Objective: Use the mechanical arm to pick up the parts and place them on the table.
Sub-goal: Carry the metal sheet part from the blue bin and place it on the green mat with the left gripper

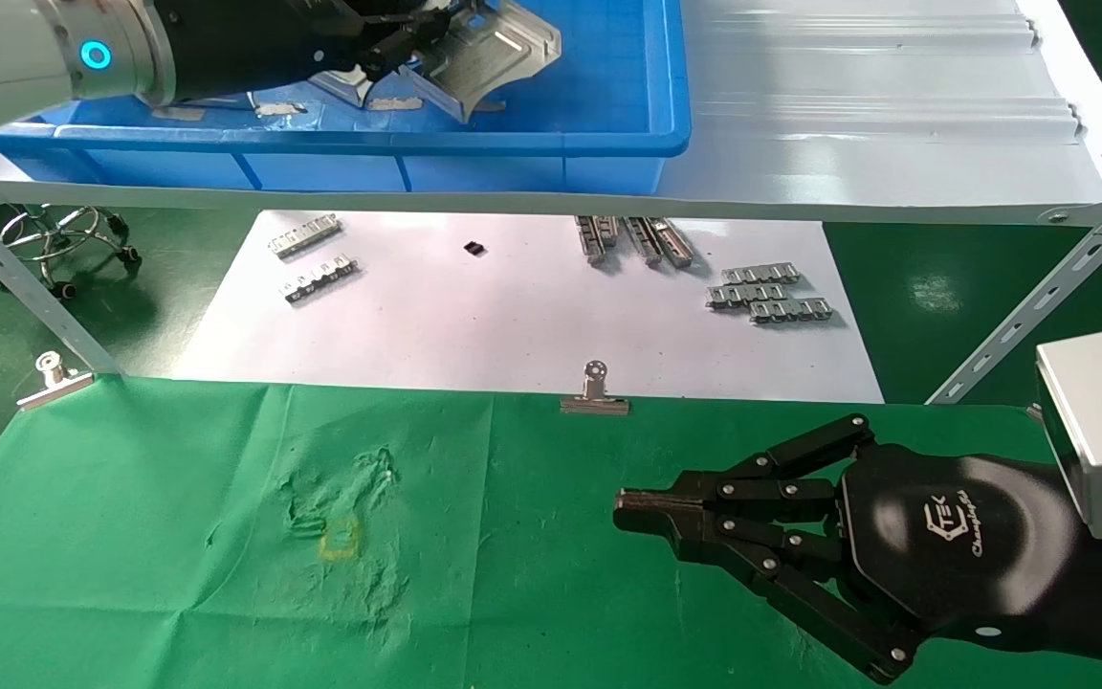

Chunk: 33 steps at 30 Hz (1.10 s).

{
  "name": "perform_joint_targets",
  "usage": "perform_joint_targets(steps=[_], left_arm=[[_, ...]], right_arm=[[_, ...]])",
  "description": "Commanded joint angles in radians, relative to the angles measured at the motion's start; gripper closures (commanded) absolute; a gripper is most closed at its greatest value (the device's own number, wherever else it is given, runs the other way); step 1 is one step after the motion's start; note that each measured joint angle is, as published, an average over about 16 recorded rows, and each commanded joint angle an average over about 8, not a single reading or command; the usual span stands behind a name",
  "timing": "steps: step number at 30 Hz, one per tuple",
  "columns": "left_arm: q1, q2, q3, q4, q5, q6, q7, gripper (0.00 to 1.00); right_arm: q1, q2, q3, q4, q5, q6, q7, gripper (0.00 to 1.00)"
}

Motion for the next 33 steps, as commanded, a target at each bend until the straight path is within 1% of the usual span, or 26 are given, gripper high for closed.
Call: perform_joint_targets(steps=[1, 4, 8, 14, 17, 21, 25, 29, 33], left_arm=[[-0.008, -0.009, -0.005, -0.001, -0.007, 0.011, -0.002, 1.00], [-0.018, -0.049, -0.017, -0.013, -0.025, 0.090, 0.009, 1.00], [-0.019, -0.113, -0.035, -0.033, -0.053, 0.227, 0.043, 1.00], [-0.002, -0.212, -0.062, -0.064, -0.096, 0.445, 0.128, 1.00], [0.009, -0.255, -0.071, -0.083, -0.114, 0.523, 0.169, 1.00], [0.039, -0.311, -0.071, -0.146, -0.138, 0.570, 0.217, 1.00], [0.103, -0.377, -0.048, -0.277, -0.187, 0.580, 0.241, 1.00], [0.196, -0.458, 0.000, -0.447, -0.269, 0.581, 0.239, 1.00], [0.293, -0.539, 0.070, -0.594, -0.350, 0.577, 0.243, 1.00]], right_arm=[[0.000, 0.000, 0.000, 0.000, 0.000, 0.000, 0.000, 1.00], [0.000, 0.000, 0.000, 0.000, 0.000, 0.000, 0.000, 1.00], [0.000, 0.000, 0.000, 0.000, 0.000, 0.000, 0.000, 1.00], [0.000, 0.000, 0.000, 0.000, 0.000, 0.000, 0.000, 1.00], [0.000, 0.000, 0.000, 0.000, 0.000, 0.000, 0.000, 1.00], [0.000, 0.000, 0.000, 0.000, 0.000, 0.000, 0.000, 1.00], [0.000, 0.000, 0.000, 0.000, 0.000, 0.000, 0.000, 1.00], [0.000, 0.000, 0.000, 0.000, 0.000, 0.000, 0.000, 1.00], [0.000, 0.000, 0.000, 0.000, 0.000, 0.000, 0.000, 1.00]])
